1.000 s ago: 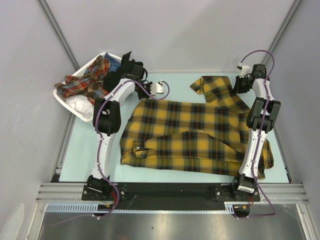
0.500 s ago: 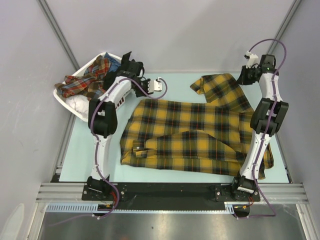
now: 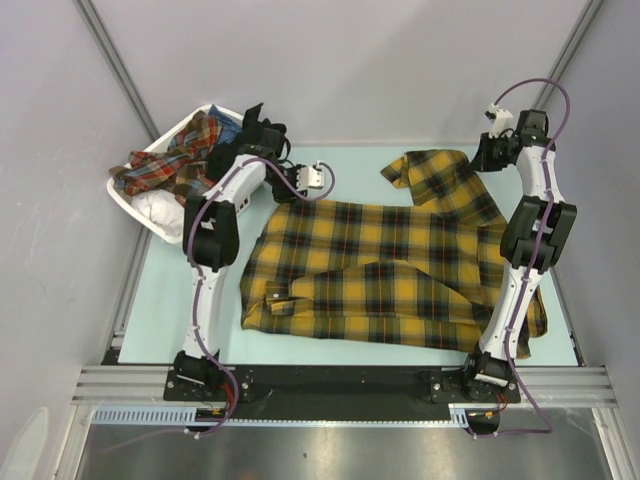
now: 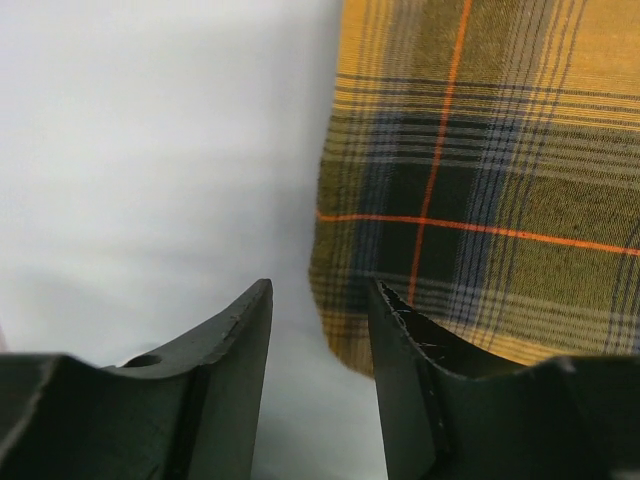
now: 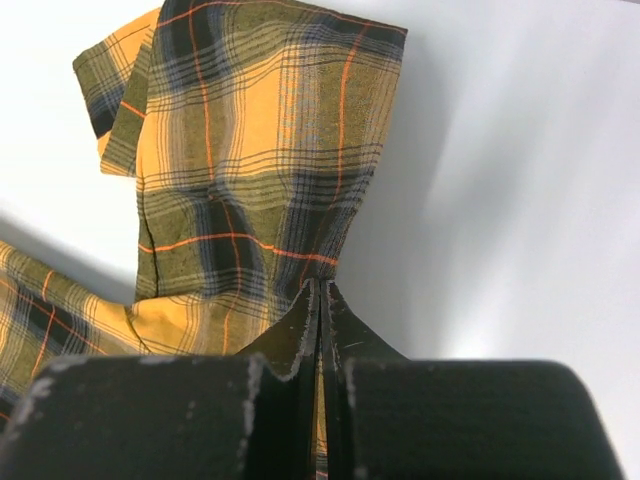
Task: Fold and stack the long sleeve shirts
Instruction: Fold the shirt
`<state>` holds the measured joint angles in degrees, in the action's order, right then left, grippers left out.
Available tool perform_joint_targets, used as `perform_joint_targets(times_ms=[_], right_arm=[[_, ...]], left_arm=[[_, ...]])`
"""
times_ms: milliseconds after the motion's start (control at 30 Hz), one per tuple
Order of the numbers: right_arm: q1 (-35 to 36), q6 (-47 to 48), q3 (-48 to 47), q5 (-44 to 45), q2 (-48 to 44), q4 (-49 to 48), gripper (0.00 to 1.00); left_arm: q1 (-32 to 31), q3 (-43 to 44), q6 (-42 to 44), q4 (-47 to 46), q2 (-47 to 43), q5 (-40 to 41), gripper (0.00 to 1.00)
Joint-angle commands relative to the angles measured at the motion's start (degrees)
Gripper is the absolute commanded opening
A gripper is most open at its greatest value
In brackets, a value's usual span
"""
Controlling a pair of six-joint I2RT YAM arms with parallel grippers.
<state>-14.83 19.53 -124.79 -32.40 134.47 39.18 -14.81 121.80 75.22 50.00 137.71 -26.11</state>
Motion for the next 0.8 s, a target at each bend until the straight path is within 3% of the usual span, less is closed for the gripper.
perform_joint_targets(times_ms=[0, 67, 167, 300, 367, 567, 767], right_arm=[[0.33, 0.25, -2.03, -0.82, -1.14, 0.72, 0.0], [0.33, 0.33, -2.3, -0.64, -0.97, 0.9, 0.0], [0.42, 0.51, -2.65, -0.56, -0.97, 1.34, 0.0], [0.42, 0.51, -2.65, -0.64, -1.49, 1.52, 0.0], [0.33, 0.16, -2.65, -0.91, -1.76, 1.69, 0.0], [-0.28, -0.46, -1.16, -2.05, -5.53, 2.04, 0.0], [-1.96, -0.72, 7.1, -4.07, -13.44, 0.99, 0.0]], left_arm=[[0.39, 2.39, 3.7, 1.5, 1.68, -1.49, 0.45], [0.39, 2.39, 4.49, 2.38, 1.95, -1.4, 0.44], [0.39, 2.39, 5.55, 3.52, 2.21, -1.31, 0.34], [0.31, 2.31, 5.99, 3.88, 1.43, -2.01, 0.08], [0.31, 2.3, 5.82, 3.7, 0.72, -2.37, 0.0], [0.74, 0.46, 3.27, 1.34, -3.41, -2.28, 0.0], [0.92, -11.55, 3.53, -6.82, -12.72, -2.1, 0.0]])
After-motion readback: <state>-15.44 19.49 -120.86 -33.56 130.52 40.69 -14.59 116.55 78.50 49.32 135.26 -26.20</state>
